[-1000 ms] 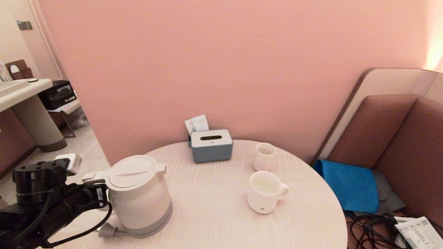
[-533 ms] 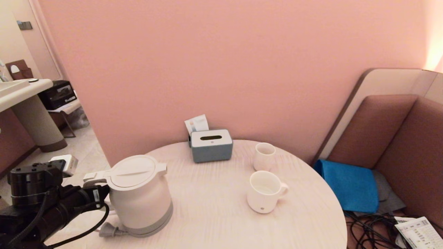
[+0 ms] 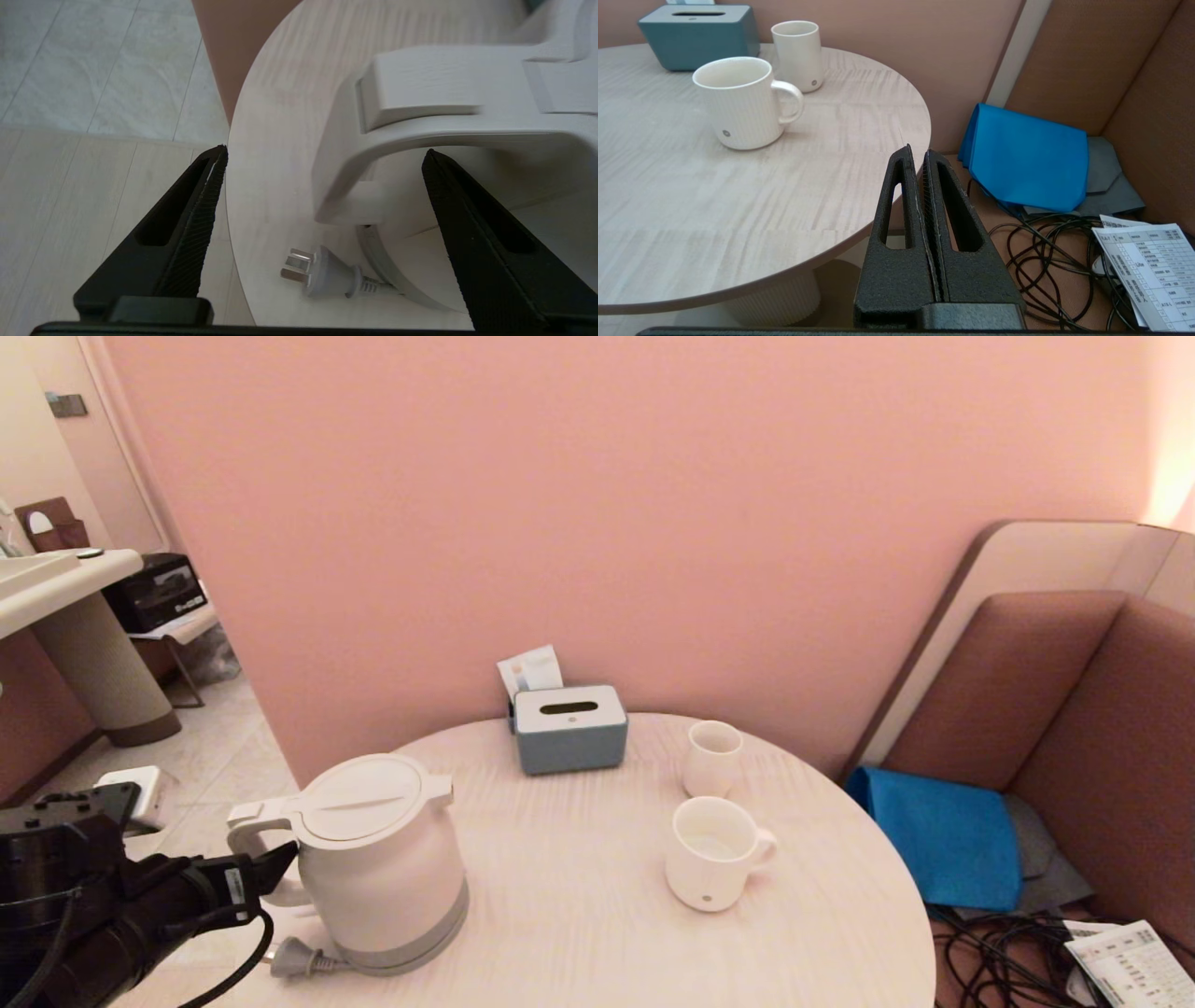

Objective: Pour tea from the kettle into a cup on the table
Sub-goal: Put down the kettle on the table, then pick up the cup

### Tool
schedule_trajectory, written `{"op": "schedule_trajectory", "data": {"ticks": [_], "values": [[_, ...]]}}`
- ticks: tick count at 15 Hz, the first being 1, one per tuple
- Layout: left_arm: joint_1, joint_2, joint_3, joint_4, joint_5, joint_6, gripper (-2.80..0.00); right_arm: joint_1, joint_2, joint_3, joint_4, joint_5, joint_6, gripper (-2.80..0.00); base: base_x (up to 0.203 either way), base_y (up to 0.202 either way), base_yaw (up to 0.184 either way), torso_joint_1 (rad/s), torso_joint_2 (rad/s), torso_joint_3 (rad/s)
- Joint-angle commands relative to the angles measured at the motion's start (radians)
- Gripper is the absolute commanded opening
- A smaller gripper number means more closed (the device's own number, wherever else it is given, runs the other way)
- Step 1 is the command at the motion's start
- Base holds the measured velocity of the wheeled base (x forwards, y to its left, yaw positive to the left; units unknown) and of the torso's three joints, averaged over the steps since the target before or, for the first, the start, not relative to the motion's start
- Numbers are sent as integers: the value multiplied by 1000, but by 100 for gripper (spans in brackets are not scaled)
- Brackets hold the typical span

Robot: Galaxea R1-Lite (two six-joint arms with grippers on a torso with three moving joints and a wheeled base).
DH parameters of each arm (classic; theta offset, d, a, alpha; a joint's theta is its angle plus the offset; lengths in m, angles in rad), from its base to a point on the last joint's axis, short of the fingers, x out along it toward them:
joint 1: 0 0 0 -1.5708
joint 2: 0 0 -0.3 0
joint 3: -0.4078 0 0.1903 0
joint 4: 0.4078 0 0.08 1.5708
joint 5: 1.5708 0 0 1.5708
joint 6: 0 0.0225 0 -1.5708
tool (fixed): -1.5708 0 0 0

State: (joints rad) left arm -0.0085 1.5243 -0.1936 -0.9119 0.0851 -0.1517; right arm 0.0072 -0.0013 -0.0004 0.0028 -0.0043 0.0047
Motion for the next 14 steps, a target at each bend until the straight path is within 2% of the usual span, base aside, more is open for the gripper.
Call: {"op": "schedule_trajectory", "data": {"ticks": [1,4,6,9,11,12,14], "values": [[0,-67,6,24,2,3,0,0,1,0,0,0,0,-280,0,0,0,0,0,0],[0,-195,-18,196,-20,8,0,0,1,0,0,0,0,-280,0,0,0,0,0,0],[-5,-298,-69,369,-34,7,0,0,1,0,0,0,0,-280,0,0,0,0,0,0],[-50,-541,-164,722,-37,11,0,0,1,0,0,0,0,-280,0,0,0,0,0,0],[-66,-731,-213,853,-37,31,0,0,1,-1,0,0,0,-280,0,0,0,0,0,0],[-71,-815,-228,894,-34,71,0,0,1,-1,0,0,0,-280,0,0,0,0,0,0],[-75,-978,-238,963,-6,197,0,0,1,-1,0,0,0,-280,0,0,0,0,0,0]]}}
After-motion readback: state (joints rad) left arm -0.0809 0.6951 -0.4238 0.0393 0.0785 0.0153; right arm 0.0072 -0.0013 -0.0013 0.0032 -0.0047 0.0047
